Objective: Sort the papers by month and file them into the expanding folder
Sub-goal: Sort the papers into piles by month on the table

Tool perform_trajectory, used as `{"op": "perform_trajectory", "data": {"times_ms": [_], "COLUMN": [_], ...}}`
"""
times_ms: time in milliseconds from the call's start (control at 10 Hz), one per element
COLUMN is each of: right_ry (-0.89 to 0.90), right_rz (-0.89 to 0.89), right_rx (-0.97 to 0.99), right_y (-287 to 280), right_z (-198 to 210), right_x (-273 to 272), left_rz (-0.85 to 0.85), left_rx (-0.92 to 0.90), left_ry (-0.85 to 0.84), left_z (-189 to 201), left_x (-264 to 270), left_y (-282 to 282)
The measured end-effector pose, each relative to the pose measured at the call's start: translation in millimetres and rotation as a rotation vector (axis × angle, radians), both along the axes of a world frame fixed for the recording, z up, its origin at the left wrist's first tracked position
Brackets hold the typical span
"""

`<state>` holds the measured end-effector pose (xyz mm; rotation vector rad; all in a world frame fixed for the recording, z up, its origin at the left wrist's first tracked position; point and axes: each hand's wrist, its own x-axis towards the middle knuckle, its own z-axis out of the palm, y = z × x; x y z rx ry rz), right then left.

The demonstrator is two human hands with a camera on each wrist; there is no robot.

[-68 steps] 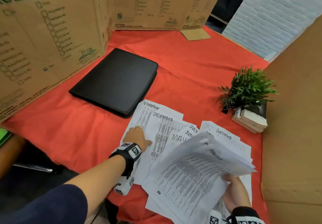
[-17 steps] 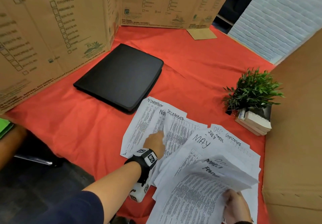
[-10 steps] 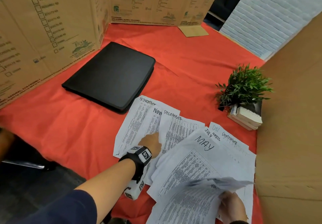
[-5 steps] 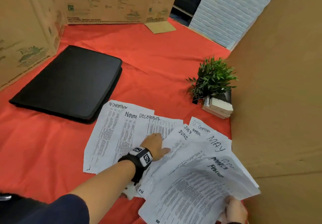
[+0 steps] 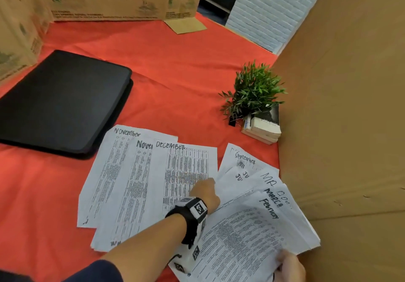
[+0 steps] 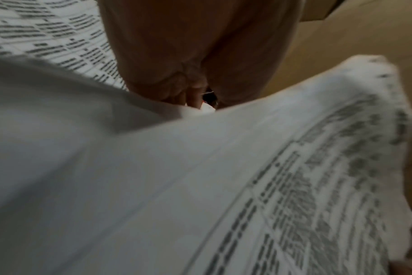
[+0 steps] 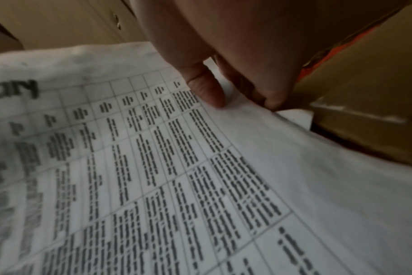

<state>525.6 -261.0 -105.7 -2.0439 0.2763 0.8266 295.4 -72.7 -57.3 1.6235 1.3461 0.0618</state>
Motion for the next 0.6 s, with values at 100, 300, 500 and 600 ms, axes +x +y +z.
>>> {"op": "perform_trajectory", "data": {"times_ms": [100,300,500,600], "right_ry": [-0.092,0.025,0.108,0.069], "right_rz": [0.151,-0.068,-0.024,-0.102], "right_rx": [0.061,0.059,0.022,0.043], "right_y": [-2.8,-1.6,23.6,23.0], "right_z": [-9.8,-20.0,59.5,74.1], "right_x": [-1.3,19.2,-38.7,-51.8], "left_rz": [-0.071,-0.070,-0.187,-0.285], "left_rx": [0.232,0.035,-0.071,-0.048], "left_ry": [-0.055,-0.027,-0.118,-0.262], "left_z": [6.7,22.3,18.3,13.7], "left_x": [5.4,35.2,38.9,34.7], "left_y": [8.2,58.8,70.5,63.6]}}
